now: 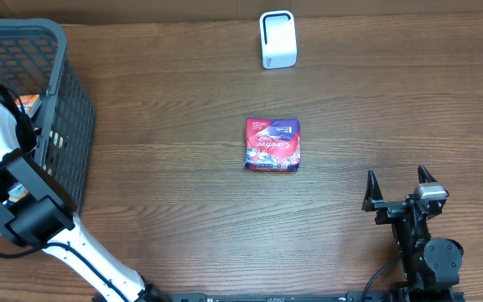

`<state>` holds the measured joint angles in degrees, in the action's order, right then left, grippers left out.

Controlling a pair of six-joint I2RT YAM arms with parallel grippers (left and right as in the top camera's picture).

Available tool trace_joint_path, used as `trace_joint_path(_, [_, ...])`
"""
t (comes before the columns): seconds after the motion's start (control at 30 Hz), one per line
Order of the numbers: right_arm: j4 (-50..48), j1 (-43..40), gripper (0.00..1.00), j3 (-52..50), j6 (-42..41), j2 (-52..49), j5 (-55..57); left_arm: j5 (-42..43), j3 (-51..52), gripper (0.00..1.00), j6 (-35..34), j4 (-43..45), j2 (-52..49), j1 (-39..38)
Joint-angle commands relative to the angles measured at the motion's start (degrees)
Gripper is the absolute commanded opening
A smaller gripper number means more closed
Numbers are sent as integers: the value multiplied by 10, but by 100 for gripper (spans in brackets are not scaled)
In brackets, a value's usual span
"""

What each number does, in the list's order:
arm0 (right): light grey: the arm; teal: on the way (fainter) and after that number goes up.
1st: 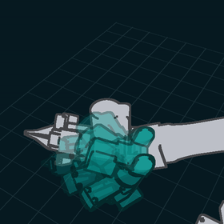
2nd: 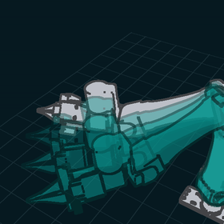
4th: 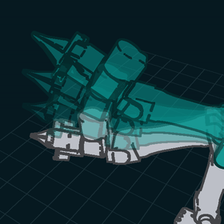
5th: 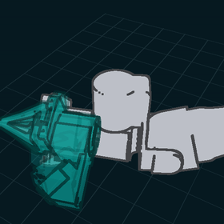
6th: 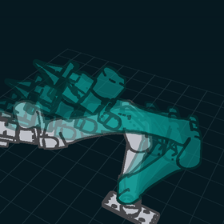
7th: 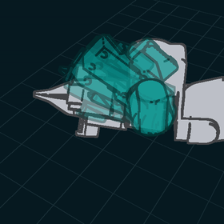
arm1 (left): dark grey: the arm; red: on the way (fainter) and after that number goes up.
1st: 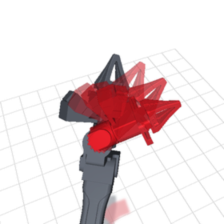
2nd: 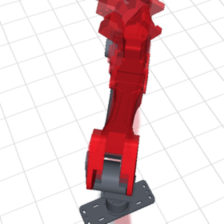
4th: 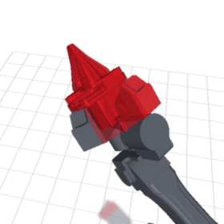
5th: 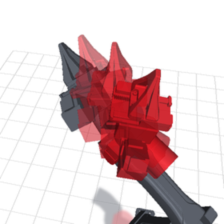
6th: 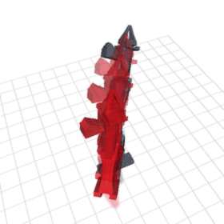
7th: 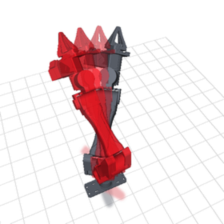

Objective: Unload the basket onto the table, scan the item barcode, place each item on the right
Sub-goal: 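Search the basket and grasp the yellow snack bag with the left gripper, then lift the yellow bag out and place it beside the red bag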

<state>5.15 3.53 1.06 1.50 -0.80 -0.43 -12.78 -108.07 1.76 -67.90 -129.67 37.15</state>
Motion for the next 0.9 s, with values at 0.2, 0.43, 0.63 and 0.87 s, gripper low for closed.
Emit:
trace_joint_path(0.2, [-4, 5, 100, -6, 1, 6, 4, 35, -77, 4, -58, -75, -43, 2])
trace_joint_path(0.43, [-4, 5, 100, -6, 1, 6, 4, 152, -299, 4, -71, -165, -41, 2])
trace_joint_path(0.63, [-4, 5, 100, -6, 1, 6, 4, 215, -469, 4, -71, -211, -24, 2])
trace_joint_path(0.87, [-4, 5, 100, -6, 1, 6, 4, 290, -586, 4, -71, -228, 22, 1])
